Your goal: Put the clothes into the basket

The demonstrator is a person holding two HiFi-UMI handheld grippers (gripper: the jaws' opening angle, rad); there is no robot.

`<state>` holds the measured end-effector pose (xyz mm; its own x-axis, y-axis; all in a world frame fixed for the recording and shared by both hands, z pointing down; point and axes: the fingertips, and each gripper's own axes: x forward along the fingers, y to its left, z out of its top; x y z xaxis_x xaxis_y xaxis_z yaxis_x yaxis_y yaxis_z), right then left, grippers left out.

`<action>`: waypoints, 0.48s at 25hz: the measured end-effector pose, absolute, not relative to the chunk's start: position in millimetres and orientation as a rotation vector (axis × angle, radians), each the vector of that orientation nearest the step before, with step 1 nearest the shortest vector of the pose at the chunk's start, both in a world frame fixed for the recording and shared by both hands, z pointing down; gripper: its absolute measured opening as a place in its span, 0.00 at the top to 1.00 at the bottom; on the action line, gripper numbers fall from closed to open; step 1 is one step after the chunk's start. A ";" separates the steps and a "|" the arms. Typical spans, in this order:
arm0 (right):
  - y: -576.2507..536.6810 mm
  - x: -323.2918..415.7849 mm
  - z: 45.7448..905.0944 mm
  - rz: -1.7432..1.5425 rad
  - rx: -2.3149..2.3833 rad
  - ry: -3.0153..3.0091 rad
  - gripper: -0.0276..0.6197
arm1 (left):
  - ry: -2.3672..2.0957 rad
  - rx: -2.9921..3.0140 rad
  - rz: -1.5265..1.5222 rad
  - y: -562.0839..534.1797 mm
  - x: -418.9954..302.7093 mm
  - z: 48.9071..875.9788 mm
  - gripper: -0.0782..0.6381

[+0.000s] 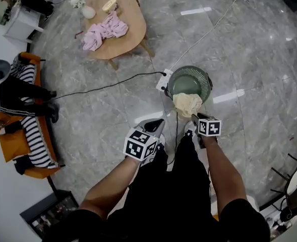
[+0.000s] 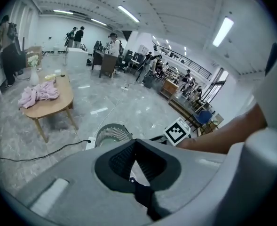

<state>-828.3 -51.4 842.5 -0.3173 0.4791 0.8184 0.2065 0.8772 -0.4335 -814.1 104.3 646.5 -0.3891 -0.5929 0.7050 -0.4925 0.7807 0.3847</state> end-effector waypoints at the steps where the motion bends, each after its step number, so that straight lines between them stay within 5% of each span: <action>1: -48.9 -827.7 825.2 0.316 -0.511 -1.930 0.77 | -2.064 0.825 -0.138 104.6 -812.9 636.9 0.89; 5: -32.9 -819.5 743.9 0.378 -0.548 -2.053 0.93 | -2.087 0.900 -0.132 105.8 -802.5 597.8 0.89; 12: 14.2 -786.7 605.9 0.487 -0.678 -2.227 0.93 | -2.160 1.034 -0.118 115.1 -785.9 535.5 0.89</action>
<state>-786.7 14.2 605.9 -0.5826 0.6014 0.5468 0.3184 0.7878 -0.5273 -785.9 115.1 535.5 -0.4129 -0.7076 0.5735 -0.6410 0.6731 0.3689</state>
